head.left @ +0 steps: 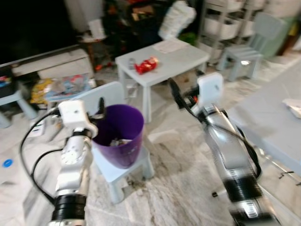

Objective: Picking trash to rubbish bin

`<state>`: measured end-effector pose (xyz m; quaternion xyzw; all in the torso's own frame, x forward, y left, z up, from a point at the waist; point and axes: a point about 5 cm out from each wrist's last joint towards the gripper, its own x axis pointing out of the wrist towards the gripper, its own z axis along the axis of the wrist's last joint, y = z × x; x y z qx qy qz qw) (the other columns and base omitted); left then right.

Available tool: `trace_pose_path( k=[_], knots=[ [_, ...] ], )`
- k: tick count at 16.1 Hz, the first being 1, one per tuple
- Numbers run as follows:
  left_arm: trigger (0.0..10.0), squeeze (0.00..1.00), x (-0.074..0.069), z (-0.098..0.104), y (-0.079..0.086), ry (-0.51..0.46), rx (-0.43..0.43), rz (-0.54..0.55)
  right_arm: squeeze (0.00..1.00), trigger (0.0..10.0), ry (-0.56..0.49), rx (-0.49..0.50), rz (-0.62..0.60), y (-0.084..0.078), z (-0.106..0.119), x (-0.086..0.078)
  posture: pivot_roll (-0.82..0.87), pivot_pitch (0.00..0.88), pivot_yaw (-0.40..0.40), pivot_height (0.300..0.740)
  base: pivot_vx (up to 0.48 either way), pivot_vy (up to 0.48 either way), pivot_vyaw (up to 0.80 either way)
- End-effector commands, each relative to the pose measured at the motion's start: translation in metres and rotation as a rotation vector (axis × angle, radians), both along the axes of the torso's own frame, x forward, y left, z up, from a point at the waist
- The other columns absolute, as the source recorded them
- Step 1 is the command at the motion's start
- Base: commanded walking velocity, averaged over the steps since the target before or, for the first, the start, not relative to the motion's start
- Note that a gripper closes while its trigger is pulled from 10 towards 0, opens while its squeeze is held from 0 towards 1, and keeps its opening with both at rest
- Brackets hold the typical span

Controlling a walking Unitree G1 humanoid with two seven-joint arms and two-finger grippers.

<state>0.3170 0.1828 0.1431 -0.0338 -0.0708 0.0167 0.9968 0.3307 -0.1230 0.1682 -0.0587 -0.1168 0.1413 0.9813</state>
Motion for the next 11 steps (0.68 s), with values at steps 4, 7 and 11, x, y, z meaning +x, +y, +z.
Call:
trace_pose_path(
  k=[4, 7, 11],
  knots=[
    [10.0, 0.00, -0.021, -0.031, 0.011, 0.098, 0.047, -0.006, 0.00, 10.0, 0.085, -0.047, -0.080, -0.025, -0.032, -0.019, -0.09, 0.000, 0.045, 0.740, 0.000, 0.000, 0.00],
    [10.0, 0.00, -0.044, -0.052, 0.017, 0.170, 0.104, -0.020, 0.00, 10.0, 0.112, -0.060, -0.117, -0.041, -0.042, -0.036, -0.11, 0.000, 0.050, 0.740, 0.000, 0.000, 0.00],
    [10.0, 0.00, -0.049, -0.057, 0.016, 0.196, 0.091, -0.039, 0.00, 10.0, 0.139, -0.063, -0.162, -0.052, -0.045, -0.041, -0.11, 0.000, 0.056, 0.740, 0.000, 0.000, -0.60]
  ],
)
